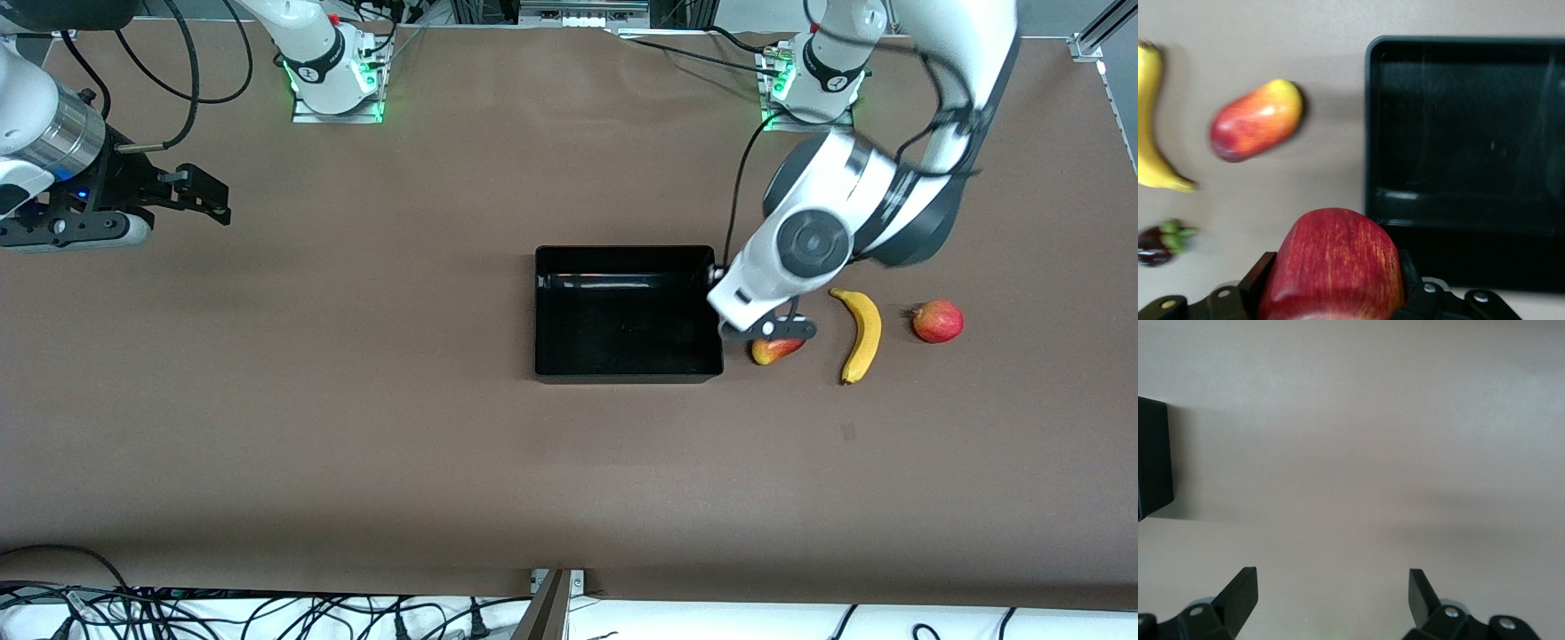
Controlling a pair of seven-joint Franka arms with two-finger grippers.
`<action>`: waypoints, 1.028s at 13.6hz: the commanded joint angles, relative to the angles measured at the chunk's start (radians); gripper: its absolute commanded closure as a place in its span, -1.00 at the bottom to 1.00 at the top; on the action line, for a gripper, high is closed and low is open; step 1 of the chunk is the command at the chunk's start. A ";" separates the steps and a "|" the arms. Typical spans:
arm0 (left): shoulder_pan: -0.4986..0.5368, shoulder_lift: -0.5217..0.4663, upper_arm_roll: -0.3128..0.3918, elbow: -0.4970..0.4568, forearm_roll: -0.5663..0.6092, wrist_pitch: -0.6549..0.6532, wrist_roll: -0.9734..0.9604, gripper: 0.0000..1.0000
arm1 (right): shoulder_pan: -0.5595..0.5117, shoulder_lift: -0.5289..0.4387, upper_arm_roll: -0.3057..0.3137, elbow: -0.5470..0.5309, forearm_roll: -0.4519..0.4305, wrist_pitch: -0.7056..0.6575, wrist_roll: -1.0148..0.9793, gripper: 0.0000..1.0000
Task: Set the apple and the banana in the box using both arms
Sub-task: 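Lower the apple into the box and open the left gripper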
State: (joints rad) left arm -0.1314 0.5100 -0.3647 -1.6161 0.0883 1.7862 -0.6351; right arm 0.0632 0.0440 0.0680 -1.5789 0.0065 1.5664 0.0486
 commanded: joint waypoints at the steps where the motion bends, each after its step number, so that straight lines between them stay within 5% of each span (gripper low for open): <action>1: -0.097 0.132 0.006 0.061 0.025 0.054 -0.261 0.85 | -0.023 -0.009 0.021 0.019 -0.008 0.003 -0.018 -1.00; 7: -0.122 0.200 0.009 0.025 0.027 0.084 -0.364 0.66 | -0.023 0.011 0.021 0.023 0.000 0.007 -0.003 -1.00; 8: -0.122 0.211 0.007 0.021 0.027 0.078 -0.362 0.01 | -0.022 0.011 0.026 0.025 -0.002 0.009 -0.003 -1.00; 9: -0.113 0.211 0.009 0.019 0.027 0.072 -0.359 -0.99 | -0.011 0.011 0.027 0.028 -0.008 0.012 -0.001 -1.00; 14: -0.074 0.135 0.006 0.100 -0.008 -0.063 -0.368 -1.00 | -0.008 0.016 0.026 0.046 -0.008 0.015 0.001 -1.00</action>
State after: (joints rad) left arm -0.2309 0.7086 -0.3534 -1.5514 0.0908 1.8163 -0.9949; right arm 0.0632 0.0572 0.0837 -1.5467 0.0065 1.5832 0.0448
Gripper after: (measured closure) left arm 0.000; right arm 0.000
